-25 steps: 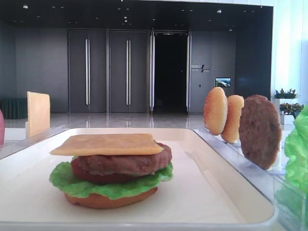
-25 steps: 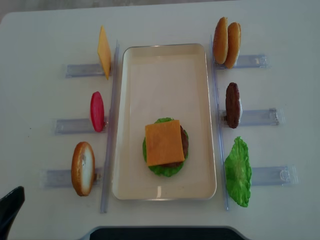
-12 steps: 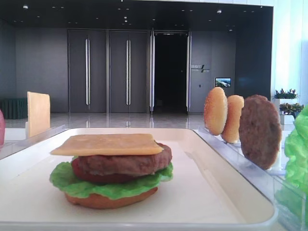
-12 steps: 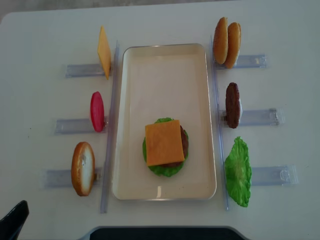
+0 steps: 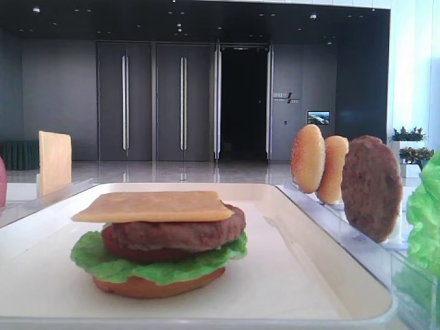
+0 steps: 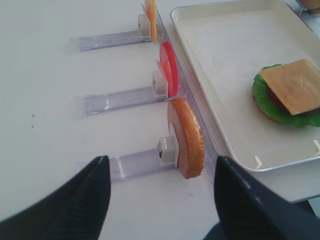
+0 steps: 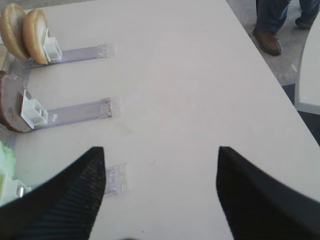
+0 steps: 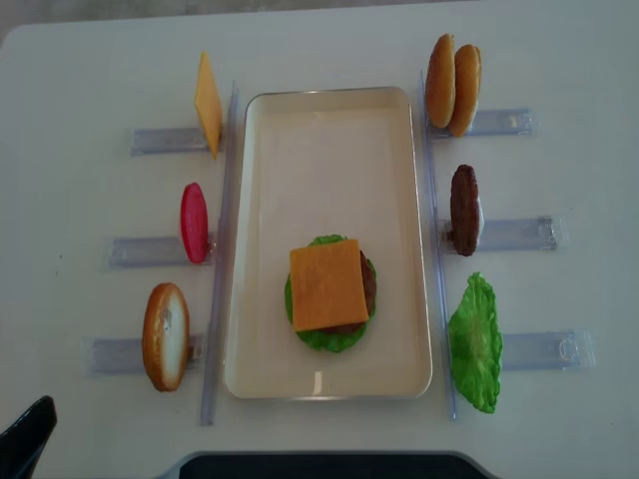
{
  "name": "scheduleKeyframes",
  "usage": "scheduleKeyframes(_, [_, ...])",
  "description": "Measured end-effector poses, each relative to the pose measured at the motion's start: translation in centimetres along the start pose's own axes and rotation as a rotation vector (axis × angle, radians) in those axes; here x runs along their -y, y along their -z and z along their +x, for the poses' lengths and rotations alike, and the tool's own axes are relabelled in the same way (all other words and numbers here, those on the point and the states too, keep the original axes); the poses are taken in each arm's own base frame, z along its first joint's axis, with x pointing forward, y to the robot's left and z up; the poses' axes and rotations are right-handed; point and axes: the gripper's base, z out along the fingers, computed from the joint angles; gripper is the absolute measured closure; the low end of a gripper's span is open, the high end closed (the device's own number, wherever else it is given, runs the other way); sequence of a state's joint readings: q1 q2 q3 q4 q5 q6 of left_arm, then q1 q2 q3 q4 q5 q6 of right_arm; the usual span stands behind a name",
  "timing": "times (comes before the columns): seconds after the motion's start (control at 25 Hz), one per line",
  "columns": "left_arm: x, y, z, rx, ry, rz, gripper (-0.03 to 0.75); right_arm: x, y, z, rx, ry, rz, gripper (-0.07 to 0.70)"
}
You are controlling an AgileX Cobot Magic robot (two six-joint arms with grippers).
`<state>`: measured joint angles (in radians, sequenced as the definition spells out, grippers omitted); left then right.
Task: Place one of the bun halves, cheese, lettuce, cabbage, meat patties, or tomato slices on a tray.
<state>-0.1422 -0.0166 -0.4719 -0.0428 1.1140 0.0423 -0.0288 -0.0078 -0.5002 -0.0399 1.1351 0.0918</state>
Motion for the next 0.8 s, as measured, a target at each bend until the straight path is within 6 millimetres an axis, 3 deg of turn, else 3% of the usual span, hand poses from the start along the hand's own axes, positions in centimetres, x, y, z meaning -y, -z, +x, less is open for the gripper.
scheduleKeyframes(0.32, [0.00, 0.00, 0.00, 0.000, 0.000, 0.000, 0.228, 0.00, 0.00, 0.00, 0.000, 0.000, 0.000, 0.151])
scheduleKeyframes(0.8, [0.00, 0.00, 0.00, 0.000, 0.000, 0.000, 0.312, 0.00, 0.00, 0.00, 0.000, 0.000, 0.000, 0.151])
